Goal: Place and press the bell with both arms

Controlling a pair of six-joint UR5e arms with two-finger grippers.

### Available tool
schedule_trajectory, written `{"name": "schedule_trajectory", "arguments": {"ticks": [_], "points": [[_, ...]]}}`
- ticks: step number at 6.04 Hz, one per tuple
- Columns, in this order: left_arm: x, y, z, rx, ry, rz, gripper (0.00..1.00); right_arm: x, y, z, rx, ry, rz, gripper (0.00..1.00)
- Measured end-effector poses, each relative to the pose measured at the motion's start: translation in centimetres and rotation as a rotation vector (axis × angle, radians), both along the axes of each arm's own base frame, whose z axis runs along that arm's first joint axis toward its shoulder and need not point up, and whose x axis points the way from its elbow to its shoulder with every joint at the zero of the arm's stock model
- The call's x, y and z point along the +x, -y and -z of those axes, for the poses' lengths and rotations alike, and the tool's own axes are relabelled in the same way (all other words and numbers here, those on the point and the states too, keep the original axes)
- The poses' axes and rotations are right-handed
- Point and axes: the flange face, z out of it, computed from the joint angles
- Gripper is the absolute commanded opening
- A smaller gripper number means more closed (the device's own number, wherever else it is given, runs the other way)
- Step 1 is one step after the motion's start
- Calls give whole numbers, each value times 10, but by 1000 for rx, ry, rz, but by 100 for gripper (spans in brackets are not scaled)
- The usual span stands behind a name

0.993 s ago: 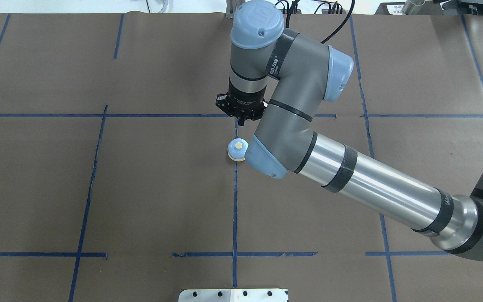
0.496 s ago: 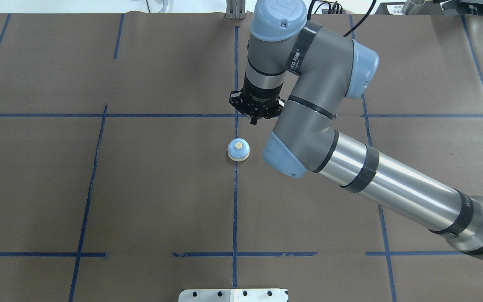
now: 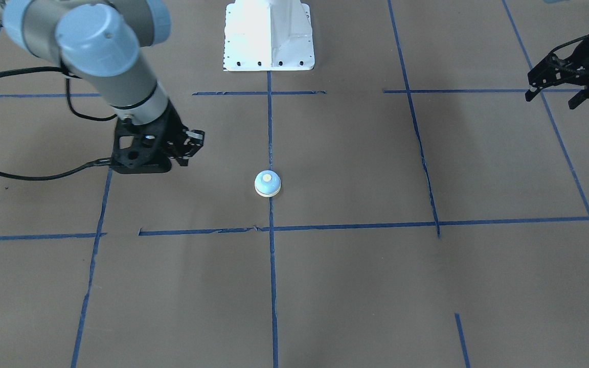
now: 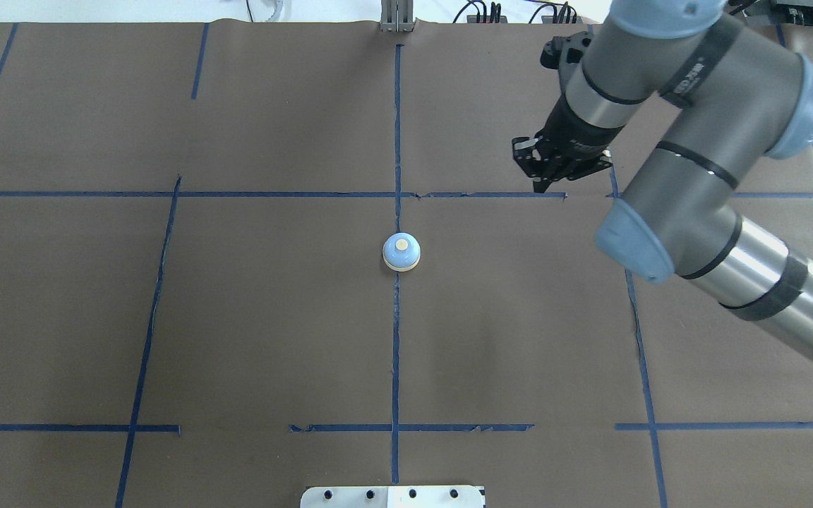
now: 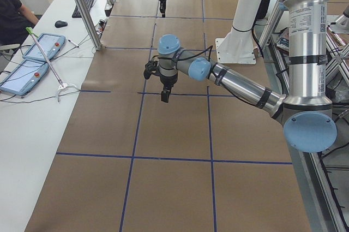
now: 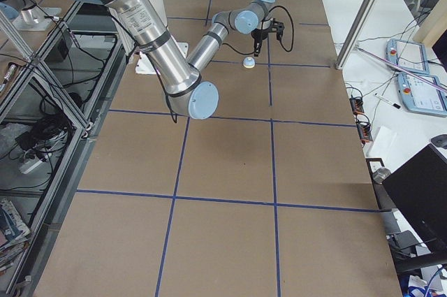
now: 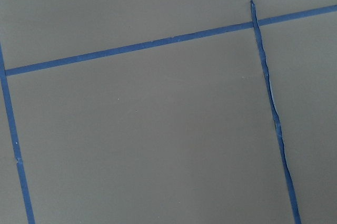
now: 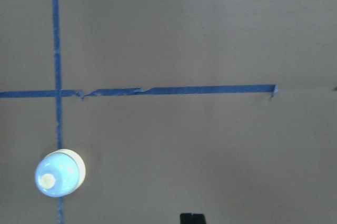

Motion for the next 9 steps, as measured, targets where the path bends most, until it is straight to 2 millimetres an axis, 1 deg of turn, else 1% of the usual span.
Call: {"name": "schedule_trajectory", "arguments": {"ticks": [1, 2, 3, 4, 5, 6, 7, 8, 9], "points": [[0, 0, -2, -2, 1, -1, 100, 50, 2, -39, 33, -7, 24, 3], [0, 0, -3, -3, 2, -2, 100, 97, -2, -80, 60, -24, 42, 3], [-1, 0, -4, -3, 3, -2, 100, 144, -10, -118, 76, -38, 55, 4], [-2, 0, -4, -3, 4, 0, 100, 187, -19, -152, 87, -49, 65, 5], [-4, 0, -6, -7, 5, 4, 100, 227, -30, -185, 100, -64, 75, 8], [-8, -4, -12, -9, 9, 2, 100, 257, -40, -210, 105, -78, 79, 14], [-15, -7, -18, -2, 15, -6, 100, 282, -50, -232, 107, -90, 83, 30], [-21, -9, -24, 4, 20, -10, 100, 300, -59, -248, 115, -99, 92, 99], [-26, -11, -27, 5, 21, -10, 100, 313, -65, -258, 121, -104, 96, 100]]}}
